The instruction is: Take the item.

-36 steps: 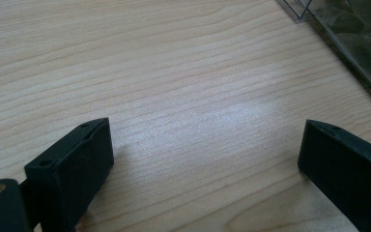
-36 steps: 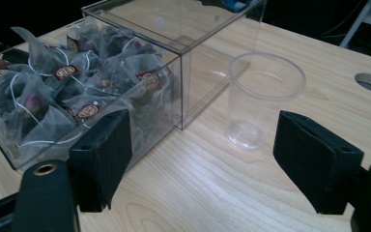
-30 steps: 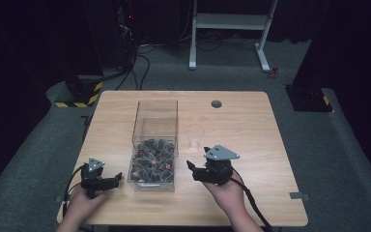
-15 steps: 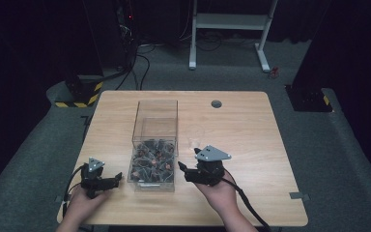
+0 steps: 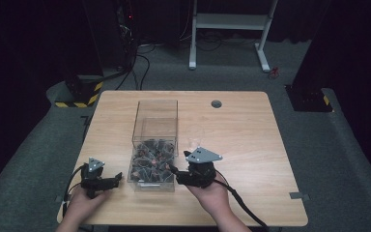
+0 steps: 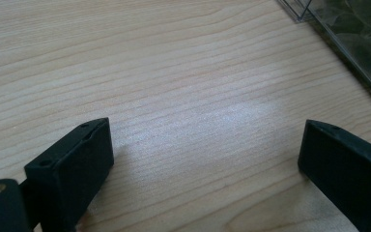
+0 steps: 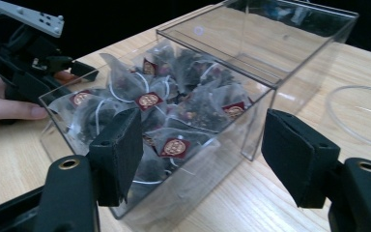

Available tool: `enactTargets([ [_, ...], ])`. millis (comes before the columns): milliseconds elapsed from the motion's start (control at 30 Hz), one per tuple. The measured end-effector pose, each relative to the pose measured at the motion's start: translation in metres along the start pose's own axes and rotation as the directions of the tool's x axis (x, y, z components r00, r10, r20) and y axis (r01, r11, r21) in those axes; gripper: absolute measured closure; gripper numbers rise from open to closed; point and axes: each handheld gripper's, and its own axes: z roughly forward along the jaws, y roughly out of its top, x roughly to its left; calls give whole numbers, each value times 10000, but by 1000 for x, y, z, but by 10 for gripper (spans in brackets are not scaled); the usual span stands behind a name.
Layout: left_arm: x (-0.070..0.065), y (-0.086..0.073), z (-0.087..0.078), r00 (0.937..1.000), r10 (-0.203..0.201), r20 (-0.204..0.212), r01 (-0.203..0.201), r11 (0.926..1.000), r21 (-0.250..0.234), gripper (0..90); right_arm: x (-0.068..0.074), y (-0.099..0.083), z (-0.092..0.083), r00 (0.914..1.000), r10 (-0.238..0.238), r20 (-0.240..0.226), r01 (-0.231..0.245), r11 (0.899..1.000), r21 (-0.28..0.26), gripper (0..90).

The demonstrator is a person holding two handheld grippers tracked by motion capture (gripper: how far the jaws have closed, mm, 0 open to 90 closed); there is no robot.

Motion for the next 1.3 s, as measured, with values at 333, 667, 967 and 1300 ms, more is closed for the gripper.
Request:
enactTargets([
  [333,0,0,0,10000,-9,-4,9,10000,-16,57,10,3,7,9984,85,-558,-88,9999,-53,339],
  [667,0,0,0,10000,7,2,-7,10000,-4,57,21,4,15,9963,-26,-863,39,9999,143,383],
  [967,0,0,0,10000,26,-19,-26,10000,-20,57,30,2,26,9931,-153,-1165,211,9986,486,473],
  [1300,1,0,0,10000,21,-10,-21,10000,-15,57,38,-4,37,9912,-326,-1280,435,9956,827,599],
])
